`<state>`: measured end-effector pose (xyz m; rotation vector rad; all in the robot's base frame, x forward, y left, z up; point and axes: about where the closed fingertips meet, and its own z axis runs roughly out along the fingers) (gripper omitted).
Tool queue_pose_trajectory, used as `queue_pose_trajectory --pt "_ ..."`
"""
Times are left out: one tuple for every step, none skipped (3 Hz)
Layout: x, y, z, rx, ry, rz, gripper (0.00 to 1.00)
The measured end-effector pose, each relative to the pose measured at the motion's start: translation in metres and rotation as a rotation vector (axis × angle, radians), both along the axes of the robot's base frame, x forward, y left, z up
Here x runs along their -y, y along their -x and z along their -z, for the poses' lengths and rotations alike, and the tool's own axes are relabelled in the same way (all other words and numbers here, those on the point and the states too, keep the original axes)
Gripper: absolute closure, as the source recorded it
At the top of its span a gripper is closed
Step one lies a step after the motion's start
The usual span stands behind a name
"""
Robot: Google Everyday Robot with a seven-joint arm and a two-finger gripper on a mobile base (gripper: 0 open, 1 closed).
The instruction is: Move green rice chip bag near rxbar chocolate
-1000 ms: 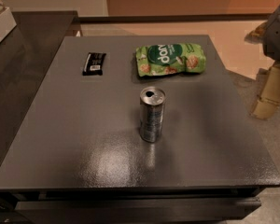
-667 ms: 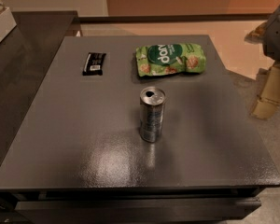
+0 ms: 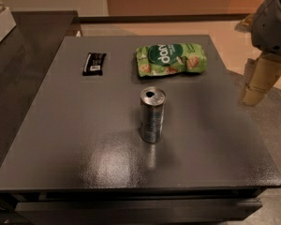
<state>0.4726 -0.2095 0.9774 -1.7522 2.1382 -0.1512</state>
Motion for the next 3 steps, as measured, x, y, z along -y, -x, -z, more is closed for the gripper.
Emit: queue_pose_trajectory --pt "-0.006 -0.035 0.009 0.042 0.0 -0.038 0.0" --pt "-0.01 -0.071 0.02 0.047 0.005 -0.075 0.0" --pt "-0.015 -0.109 0.031 0.024 0.012 -0.108 0.0"
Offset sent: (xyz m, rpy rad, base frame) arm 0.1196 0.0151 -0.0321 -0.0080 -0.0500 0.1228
